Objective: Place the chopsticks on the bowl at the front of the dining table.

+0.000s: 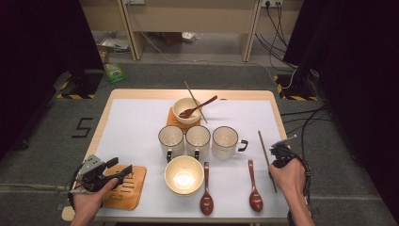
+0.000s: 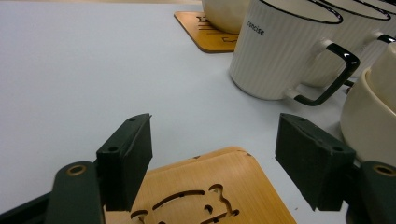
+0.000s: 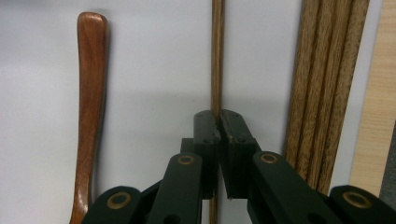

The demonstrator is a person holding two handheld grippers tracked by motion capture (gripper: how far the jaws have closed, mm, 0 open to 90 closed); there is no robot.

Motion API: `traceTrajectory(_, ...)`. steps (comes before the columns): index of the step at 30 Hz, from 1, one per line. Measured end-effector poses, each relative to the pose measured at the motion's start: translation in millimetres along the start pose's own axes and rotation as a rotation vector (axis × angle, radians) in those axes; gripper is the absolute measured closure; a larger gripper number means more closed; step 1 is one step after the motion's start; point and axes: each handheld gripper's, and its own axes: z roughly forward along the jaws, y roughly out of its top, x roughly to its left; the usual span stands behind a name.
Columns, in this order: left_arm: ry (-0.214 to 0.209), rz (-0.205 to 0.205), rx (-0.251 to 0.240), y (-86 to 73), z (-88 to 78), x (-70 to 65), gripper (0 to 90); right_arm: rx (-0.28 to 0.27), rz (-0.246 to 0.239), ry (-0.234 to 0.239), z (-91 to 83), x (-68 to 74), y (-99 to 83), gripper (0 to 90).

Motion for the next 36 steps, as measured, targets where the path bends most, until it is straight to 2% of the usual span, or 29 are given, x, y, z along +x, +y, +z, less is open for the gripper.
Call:
traceTrajectory(19, 0.001, 0.001, 0.000, -0.1, -0.1, -0.1, 26.6, -0.093, 0.002, 0.015, -18.6, 2.4, 3.1, 85.5)
traceTrajectory(36, 0.002, 0.000, -0.001, 0.0, -0.2, -0.1, 26.5, -0.132, -0.002, 0.015, -30.2, 6.6, 10.8, 85.5)
